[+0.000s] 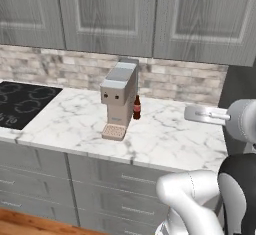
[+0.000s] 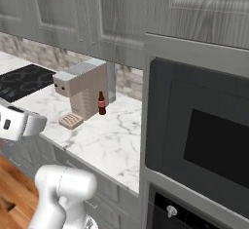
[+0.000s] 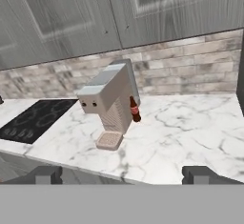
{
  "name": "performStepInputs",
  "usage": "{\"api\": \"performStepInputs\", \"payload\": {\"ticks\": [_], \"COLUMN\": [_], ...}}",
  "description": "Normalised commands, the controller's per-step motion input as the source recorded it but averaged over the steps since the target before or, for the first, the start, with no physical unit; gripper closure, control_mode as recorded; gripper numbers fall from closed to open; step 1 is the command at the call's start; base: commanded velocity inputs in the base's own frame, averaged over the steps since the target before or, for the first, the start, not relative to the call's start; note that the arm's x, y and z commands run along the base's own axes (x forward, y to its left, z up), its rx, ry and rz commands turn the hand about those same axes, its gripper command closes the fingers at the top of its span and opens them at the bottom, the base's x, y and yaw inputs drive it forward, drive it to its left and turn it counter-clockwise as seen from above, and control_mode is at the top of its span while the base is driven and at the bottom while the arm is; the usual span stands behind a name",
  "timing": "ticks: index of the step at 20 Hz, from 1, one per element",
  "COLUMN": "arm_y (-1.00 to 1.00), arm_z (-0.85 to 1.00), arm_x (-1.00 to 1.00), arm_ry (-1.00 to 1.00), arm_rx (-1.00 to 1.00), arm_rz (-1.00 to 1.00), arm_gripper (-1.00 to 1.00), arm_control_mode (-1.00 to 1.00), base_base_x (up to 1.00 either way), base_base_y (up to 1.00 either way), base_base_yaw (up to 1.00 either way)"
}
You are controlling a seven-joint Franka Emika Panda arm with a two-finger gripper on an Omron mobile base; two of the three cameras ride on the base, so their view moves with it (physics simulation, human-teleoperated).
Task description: Move the drinks to the dining counter.
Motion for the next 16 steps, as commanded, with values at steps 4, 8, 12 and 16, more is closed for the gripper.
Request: {"api": "performStepInputs", "payload": {"ticks": [4,8,12,16], "arm_y": [0.0,0.0,0.0,0.0], "arm_z": [-0.19,-0.39,-0.43,-0.41], "arm_x": [0.35,0.32,0.24,0.07], "arm_ry": [0.0,-0.01,-0.05,-0.05], "arm_rx": [0.0,0.0,0.0,0.0], "arm_rz": [0.0,0.0,0.0,0.0], "arm_gripper": [-1.0,-1.0,-1.0,-1.0], "arm_control_mode": [-1.0,-1.0,-1.0,-1.0], "base_base_x": [0.0,0.0,0.0,0.0], "base_base_y": [0.0,0.0,0.0,0.0], "base_base_yaw": [0.0,0.0,0.0,0.0]}}
